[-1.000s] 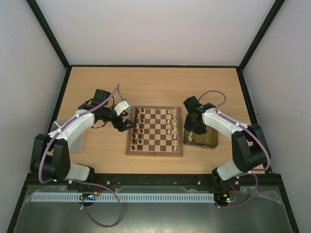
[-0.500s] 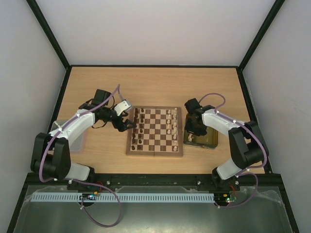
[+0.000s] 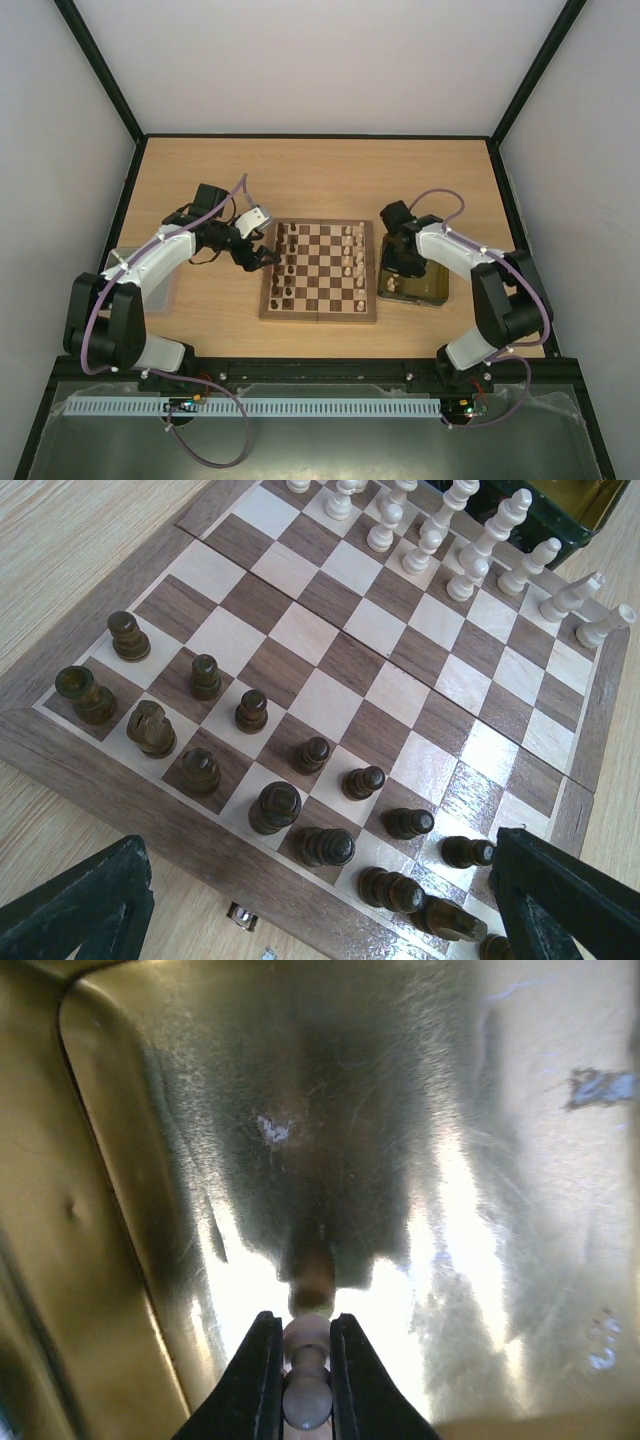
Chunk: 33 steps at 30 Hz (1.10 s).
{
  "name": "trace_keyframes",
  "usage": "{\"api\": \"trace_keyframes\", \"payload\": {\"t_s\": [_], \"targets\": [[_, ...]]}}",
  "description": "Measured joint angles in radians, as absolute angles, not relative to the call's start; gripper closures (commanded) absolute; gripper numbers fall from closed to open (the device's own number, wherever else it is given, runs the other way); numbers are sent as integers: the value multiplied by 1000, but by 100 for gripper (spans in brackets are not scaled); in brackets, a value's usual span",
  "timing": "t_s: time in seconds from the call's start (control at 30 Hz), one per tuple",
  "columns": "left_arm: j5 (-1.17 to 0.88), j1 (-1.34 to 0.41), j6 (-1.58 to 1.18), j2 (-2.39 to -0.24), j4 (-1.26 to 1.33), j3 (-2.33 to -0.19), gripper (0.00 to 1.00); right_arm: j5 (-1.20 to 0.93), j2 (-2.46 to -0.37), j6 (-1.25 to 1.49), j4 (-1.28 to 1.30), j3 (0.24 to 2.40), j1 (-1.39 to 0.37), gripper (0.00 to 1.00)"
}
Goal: Set up the chess pieces on the board
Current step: Pick up the chess piece from the storage box, then place the chess piece on the chessboard.
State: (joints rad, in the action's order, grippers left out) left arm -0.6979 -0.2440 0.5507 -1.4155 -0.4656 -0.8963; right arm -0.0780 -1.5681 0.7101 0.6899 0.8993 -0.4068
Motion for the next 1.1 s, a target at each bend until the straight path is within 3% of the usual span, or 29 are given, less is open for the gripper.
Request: {"api": "trace_keyframes", "payload": {"t_s": [0.43,0.7,1.1], "targets": [[-697,-253,551,-1415,-466,-896,8,9,-1393,719,857,1104,-484,98],[-691,-255,551,-1415,-466,-896,8,9,-1419,772,897,1204,-706,98],[-668,-255,546,-1415,-458,-896,8,-26,-1509,818,886,1189,-847,98]]}}
